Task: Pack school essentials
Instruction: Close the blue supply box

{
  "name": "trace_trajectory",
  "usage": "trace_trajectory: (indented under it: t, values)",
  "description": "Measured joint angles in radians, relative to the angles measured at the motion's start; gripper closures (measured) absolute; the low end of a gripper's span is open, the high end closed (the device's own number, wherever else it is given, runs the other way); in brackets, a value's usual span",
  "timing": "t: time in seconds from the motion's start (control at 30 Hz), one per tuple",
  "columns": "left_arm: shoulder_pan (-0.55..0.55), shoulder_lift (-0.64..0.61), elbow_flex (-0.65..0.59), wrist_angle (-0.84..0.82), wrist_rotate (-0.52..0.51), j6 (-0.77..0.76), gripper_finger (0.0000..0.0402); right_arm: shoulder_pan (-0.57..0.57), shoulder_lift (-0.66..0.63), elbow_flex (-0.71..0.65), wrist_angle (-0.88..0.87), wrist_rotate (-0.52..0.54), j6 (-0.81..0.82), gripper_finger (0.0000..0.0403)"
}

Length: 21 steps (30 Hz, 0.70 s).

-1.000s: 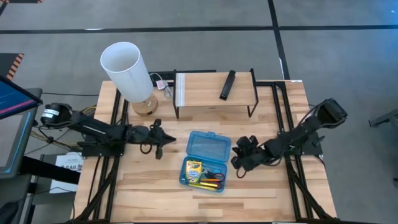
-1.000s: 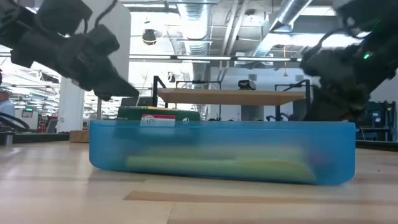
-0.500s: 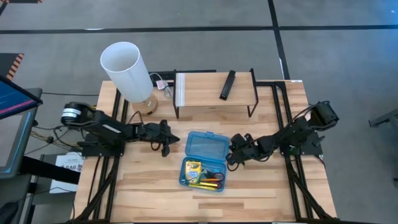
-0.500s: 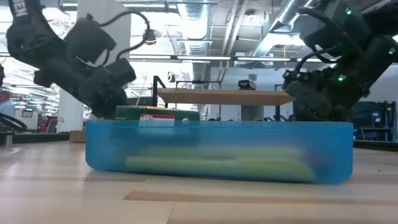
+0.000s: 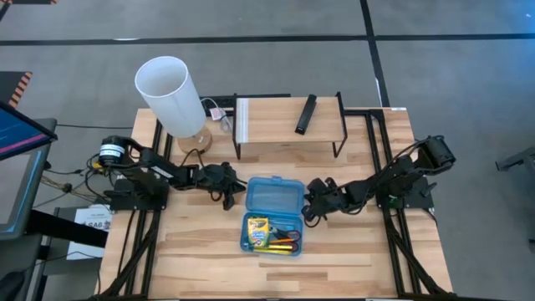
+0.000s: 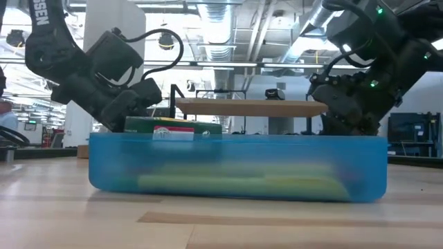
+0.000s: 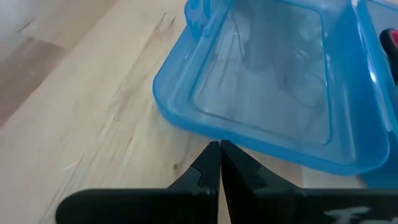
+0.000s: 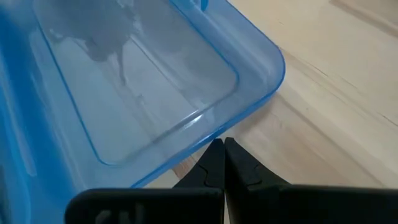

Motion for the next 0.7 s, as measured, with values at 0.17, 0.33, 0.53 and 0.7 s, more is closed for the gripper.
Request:
trace_trajectory:
  t: [0.17,0.33,0.53,0.7]
  values:
    - [0.000,0.000,0.000,0.001,0.001,-0.018,0.0401,0.000,0.000,-0.001,0.041,0.003,-0.041,0.0393]
    - [0.000,0.000,-0.002,0.000,0.008,-0.020,0.0401,0.000,-0.012,-0.002,0.065,0.011,-0.069,0.0393]
    - [0.000,-0.015,-0.004,-0.008,0.005,-0.009,0.0401,-0.003,-0.037,-0.002,0.063,0.039,-0.097,0.0393]
    - [0.000,-0.054,-0.006,-0.004,-0.001,0.004,0.0401,-0.007,-0.076,-0.002,0.048,0.062,-0.113,0.0393]
